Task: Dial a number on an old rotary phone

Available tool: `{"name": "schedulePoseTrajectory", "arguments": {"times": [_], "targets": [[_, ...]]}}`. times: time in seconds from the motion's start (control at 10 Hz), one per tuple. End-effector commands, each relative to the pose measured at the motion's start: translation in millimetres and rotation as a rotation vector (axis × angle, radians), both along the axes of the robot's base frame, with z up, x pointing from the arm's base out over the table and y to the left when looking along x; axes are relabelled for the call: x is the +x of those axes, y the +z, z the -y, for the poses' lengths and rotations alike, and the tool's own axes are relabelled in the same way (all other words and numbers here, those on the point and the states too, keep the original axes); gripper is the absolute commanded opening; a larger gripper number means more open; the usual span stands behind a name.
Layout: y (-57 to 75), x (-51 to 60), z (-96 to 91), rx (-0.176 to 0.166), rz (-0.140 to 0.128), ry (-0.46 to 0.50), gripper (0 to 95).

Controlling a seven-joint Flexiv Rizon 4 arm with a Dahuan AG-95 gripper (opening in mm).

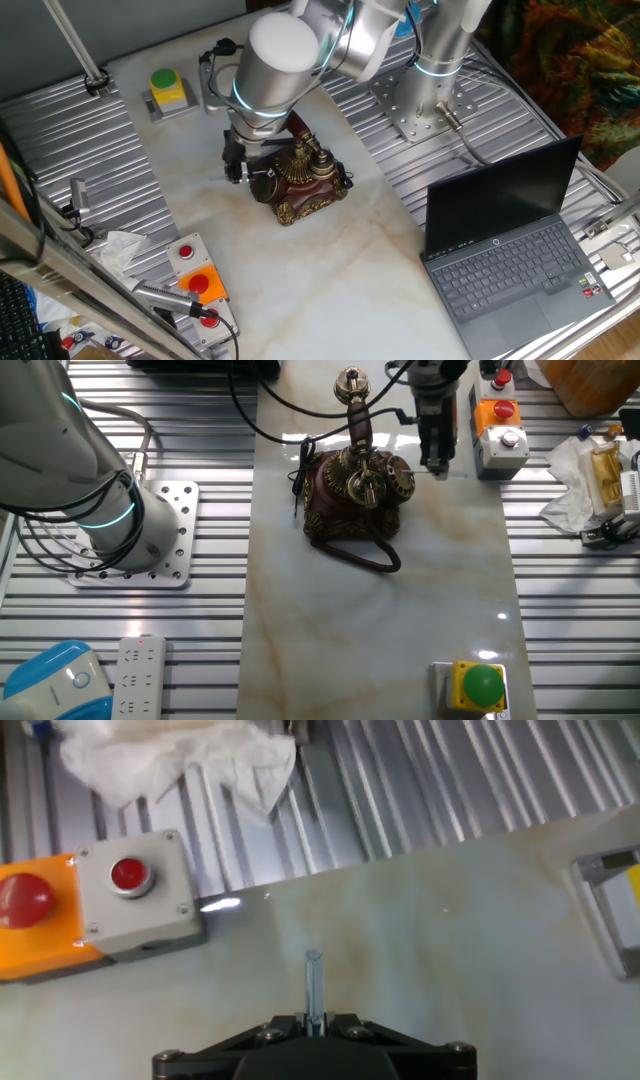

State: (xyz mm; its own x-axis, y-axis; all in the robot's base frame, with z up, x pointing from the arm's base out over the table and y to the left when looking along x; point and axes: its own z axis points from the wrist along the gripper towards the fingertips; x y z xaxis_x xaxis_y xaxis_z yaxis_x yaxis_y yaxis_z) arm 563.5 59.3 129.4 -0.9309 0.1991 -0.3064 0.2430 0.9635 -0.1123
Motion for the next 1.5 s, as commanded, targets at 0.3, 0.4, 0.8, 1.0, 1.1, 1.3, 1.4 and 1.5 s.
{"name": "schedulePoseTrajectory", "arguments": {"times": [0.3,0.4,0.8,1.0,1.1,1.3,1.4,1.5], "targets": [[-2.5,0.9,0.0,-0.001,0.013,0.001,0.0],[-2.8,0.7,-0.8,0.0,0.014,0.001,0.0],[1.4,7.0,-14.5,-0.014,0.008,0.001,0.0],[15.6,23.8,-29.1,-0.015,-0.007,0.007,0.0],[16.3,24.6,-31.9,-0.018,-0.009,0.018,0.0],[14.0,21.9,-35.4,-0.063,-0.046,0.079,0.0],[14.0,21.9,-35.4,-0.049,-0.052,0.104,0.0],[14.0,21.9,-35.4,-0.048,-0.083,0.127,0.0]]}}
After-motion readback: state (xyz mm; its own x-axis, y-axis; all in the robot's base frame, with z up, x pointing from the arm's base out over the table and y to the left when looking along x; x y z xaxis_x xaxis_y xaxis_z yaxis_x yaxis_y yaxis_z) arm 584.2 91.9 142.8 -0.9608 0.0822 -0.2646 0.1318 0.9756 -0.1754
